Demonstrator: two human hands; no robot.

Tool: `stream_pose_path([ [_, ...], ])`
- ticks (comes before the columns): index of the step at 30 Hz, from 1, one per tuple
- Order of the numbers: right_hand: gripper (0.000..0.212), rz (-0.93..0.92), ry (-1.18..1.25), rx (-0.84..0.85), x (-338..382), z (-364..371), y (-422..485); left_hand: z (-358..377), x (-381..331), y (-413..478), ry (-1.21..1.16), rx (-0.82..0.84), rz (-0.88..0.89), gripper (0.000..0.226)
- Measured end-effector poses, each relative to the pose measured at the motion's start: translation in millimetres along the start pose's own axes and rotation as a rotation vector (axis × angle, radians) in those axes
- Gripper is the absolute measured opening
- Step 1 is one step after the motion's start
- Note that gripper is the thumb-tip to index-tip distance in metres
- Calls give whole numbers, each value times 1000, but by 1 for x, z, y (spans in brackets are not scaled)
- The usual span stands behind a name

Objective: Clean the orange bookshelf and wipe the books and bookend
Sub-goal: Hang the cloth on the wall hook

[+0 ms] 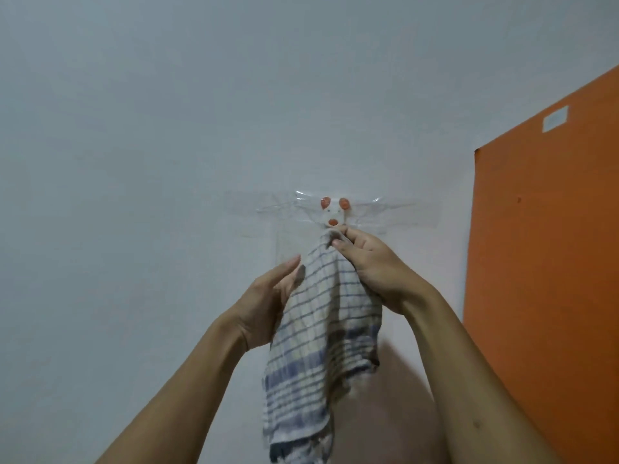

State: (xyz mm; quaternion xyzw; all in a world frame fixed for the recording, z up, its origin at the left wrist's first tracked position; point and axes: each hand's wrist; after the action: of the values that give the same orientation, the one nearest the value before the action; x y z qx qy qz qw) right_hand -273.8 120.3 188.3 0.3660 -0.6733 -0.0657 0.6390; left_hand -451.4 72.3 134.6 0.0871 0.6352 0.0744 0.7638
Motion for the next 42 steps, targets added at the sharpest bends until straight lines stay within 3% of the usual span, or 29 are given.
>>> stream_pose_path([
  [4,11,-70,-259,-230,-10,-13,19,-4,-14,27,447,-45,94,39],
  [7,24,-169,-452,-380,-21,-24,30,-10,-32,50,699,-166,211,39],
  [11,39,-161,-557,-469,-31,-32,48,-8,-51,85,887,-283,408,25],
  [15,37,-188,-636,-595,-36,-28,57,-5,-53,111,986,-472,712,9],
  [17,35,-197,-695,-642,-43,-22,55,-5,-44,115,1019,-498,783,12],
  [23,33,-144,-737,-591,-70,-7,38,-2,-12,102,1056,-588,697,15],
  [28,31,-67,-844,-594,-70,2,36,3,0,92,1040,-512,712,27],
  [31,28,-208,-950,-729,-60,10,35,6,1,90,1003,-514,686,33],
  [34,20,-324,-803,-688,-55,14,41,8,1,88,946,-461,664,34],
  [37,26,-232,-694,-544,-59,16,44,6,0,86,931,-410,635,33],
  [42,33,-69,-457,-501,-64,17,39,0,-1,81,761,-437,592,29],
])
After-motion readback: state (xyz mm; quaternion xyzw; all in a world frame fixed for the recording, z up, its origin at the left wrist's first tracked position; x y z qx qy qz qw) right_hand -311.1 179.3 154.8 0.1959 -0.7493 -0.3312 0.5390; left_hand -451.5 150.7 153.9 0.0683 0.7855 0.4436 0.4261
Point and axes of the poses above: each hand's wrist, its own y-axis towards the middle knuckle, its own z-axis out of the palm, x = y × z, and after that the axes turned 12 degrees about -x, right-handed
